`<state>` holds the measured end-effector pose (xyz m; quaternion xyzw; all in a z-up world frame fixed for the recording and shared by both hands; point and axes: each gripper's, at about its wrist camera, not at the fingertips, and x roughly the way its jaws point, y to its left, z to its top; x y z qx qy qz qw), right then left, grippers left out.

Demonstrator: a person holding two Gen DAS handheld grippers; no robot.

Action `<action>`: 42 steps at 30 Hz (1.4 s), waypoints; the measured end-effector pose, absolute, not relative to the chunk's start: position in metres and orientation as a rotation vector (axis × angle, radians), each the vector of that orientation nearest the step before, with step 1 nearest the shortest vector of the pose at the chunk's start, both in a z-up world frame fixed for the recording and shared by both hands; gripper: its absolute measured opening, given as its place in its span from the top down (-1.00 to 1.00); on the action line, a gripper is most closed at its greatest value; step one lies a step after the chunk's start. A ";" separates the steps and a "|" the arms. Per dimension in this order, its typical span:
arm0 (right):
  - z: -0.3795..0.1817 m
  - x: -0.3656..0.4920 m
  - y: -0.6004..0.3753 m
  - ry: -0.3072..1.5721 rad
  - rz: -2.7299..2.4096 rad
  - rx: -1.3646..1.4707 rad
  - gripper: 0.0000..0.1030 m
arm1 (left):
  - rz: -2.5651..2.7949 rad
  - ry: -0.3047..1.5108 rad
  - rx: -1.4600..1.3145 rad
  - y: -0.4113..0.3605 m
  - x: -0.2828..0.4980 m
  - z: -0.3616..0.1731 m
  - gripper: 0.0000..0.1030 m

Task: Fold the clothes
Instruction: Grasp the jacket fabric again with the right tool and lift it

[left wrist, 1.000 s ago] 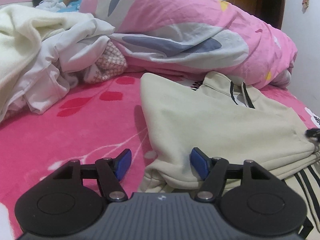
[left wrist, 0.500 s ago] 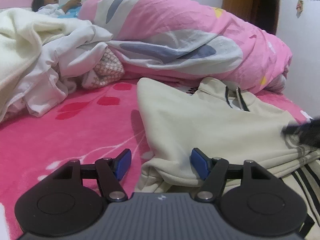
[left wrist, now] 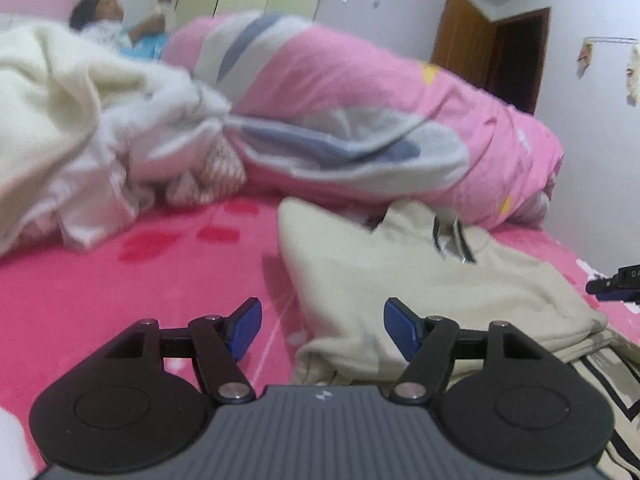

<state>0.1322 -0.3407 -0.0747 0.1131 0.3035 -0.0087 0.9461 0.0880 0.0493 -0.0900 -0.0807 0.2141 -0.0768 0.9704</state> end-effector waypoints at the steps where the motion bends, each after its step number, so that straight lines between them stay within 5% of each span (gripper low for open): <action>1: -0.076 0.134 -0.346 0.627 -0.017 0.254 0.37 | -0.163 0.411 -0.151 0.047 0.085 -0.088 -0.34; 4: -0.082 0.141 -0.354 0.646 -0.002 0.299 0.13 | -0.199 0.362 -0.098 0.035 0.078 -0.084 -0.37; 14: -0.112 0.151 -0.369 0.725 0.086 0.437 0.09 | -0.370 0.418 0.181 -0.035 0.071 -0.081 -0.45; 17: -0.112 0.152 -0.358 0.727 0.108 0.362 0.36 | -0.440 0.458 0.253 -0.067 0.075 -0.073 -0.45; 19: -0.109 0.152 -0.356 0.722 0.094 0.335 0.82 | -0.491 0.453 0.271 -0.086 0.078 -0.066 -0.48; 20: -0.107 0.152 -0.359 0.715 0.101 0.359 0.87 | -0.507 0.448 0.286 -0.095 0.080 -0.064 -0.49; 29: -0.037 0.153 -0.328 0.568 0.354 0.498 0.93 | -0.477 0.448 0.232 -0.083 0.072 -0.066 -0.49; 42: 0.107 0.186 -0.065 0.412 1.116 0.367 0.93 | -0.195 0.383 -0.125 0.061 0.034 -0.051 -0.68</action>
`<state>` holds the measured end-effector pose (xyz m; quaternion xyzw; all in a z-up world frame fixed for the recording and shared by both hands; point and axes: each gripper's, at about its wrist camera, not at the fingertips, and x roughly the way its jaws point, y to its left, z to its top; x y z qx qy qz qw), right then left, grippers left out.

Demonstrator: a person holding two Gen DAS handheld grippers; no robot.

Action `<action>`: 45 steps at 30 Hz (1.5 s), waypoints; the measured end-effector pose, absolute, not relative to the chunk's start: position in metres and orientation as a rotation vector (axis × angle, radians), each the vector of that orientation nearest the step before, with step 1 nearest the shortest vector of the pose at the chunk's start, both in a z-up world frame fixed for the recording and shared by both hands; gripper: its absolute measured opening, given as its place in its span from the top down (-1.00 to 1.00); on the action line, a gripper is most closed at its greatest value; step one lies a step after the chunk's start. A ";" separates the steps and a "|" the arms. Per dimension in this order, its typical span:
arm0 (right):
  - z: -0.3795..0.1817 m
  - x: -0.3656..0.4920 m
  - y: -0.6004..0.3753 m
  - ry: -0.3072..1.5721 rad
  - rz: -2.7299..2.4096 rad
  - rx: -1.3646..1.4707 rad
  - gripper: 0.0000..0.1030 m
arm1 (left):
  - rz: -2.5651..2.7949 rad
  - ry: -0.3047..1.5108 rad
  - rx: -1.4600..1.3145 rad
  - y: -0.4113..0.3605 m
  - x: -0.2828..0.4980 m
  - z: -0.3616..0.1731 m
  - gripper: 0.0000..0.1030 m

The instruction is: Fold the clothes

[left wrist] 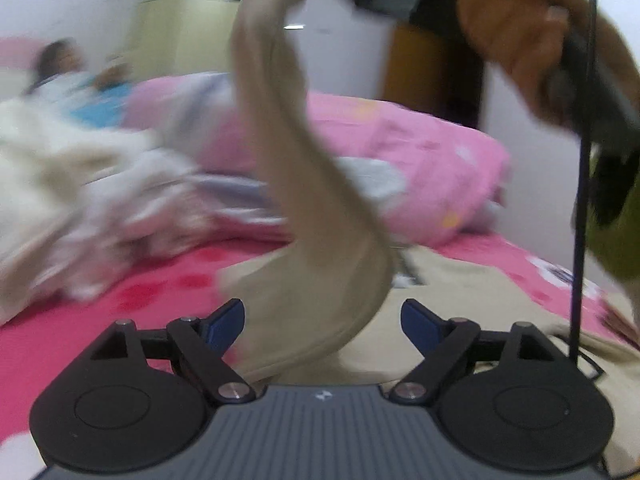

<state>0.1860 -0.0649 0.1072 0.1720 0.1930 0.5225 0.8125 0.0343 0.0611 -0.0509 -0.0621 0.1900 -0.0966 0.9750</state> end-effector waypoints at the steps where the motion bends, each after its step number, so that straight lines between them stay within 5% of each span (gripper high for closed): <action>1: 0.115 0.188 -0.045 0.400 1.161 0.354 0.93 | -0.170 0.394 -0.138 0.073 0.032 -0.054 -0.68; 15: 0.071 0.214 0.124 0.558 1.346 0.295 0.93 | 0.039 0.480 -0.268 0.182 -0.009 -0.089 -0.68; 26: -0.027 0.223 0.083 0.761 1.041 0.144 0.91 | -0.004 0.467 -0.310 0.189 -0.021 -0.095 -0.68; 30: -0.065 0.219 0.078 0.883 0.905 0.006 0.79 | -0.022 0.473 -0.314 0.183 -0.023 -0.099 -0.67; 35: -0.064 0.198 0.030 0.853 0.872 0.133 0.08 | -0.039 0.463 -0.304 0.178 -0.027 -0.098 -0.67; 45: -0.038 0.124 -0.187 0.723 0.467 0.454 0.04 | -0.185 0.497 -0.310 0.155 0.009 -0.086 -0.56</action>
